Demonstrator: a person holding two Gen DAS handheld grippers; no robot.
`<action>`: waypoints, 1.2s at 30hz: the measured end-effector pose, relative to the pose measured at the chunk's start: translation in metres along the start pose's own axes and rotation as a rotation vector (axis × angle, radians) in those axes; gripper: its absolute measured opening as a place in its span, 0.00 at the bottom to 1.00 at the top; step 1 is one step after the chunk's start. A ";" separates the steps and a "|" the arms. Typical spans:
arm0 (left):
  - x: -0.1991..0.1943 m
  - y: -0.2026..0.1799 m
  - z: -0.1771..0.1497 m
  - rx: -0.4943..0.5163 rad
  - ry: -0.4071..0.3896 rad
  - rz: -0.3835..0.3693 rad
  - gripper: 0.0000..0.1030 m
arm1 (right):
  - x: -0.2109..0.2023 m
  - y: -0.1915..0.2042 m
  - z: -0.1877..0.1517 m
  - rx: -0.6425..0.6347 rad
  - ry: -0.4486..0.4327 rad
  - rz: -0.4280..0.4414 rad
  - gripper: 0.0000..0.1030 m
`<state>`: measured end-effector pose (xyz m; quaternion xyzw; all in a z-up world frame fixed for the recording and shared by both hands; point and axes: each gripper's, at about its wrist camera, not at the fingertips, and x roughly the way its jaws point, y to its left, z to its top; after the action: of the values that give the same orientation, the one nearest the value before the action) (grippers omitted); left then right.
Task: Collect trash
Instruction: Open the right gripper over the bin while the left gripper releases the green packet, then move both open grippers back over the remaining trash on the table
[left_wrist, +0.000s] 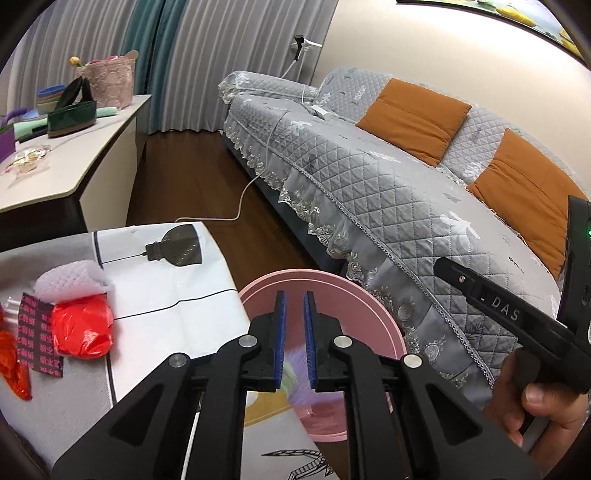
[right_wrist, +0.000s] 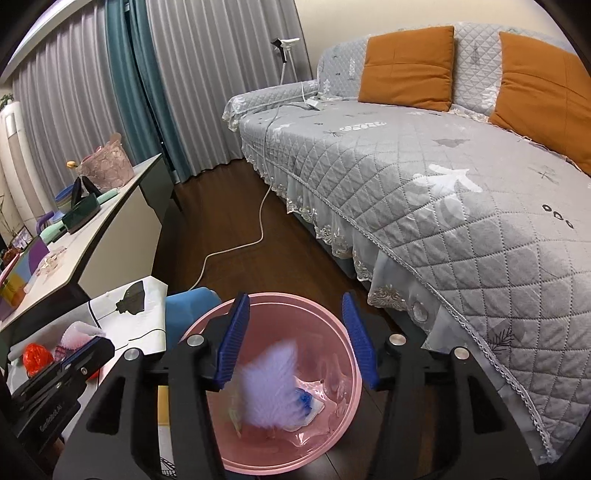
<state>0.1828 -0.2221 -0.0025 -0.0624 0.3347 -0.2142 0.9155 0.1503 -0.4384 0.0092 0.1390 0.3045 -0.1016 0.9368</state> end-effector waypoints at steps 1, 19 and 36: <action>-0.002 0.001 -0.001 -0.002 0.000 0.003 0.09 | 0.000 0.001 0.000 -0.003 -0.001 0.001 0.52; -0.095 0.035 -0.012 -0.025 -0.078 0.106 0.16 | -0.035 0.057 -0.006 -0.068 -0.069 0.133 0.53; -0.190 0.151 -0.030 -0.114 -0.144 0.315 0.16 | -0.040 0.165 -0.033 -0.184 -0.044 0.319 0.52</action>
<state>0.0868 -0.0026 0.0473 -0.0763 0.2855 -0.0437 0.9543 0.1456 -0.2678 0.0403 0.0968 0.2663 0.0736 0.9562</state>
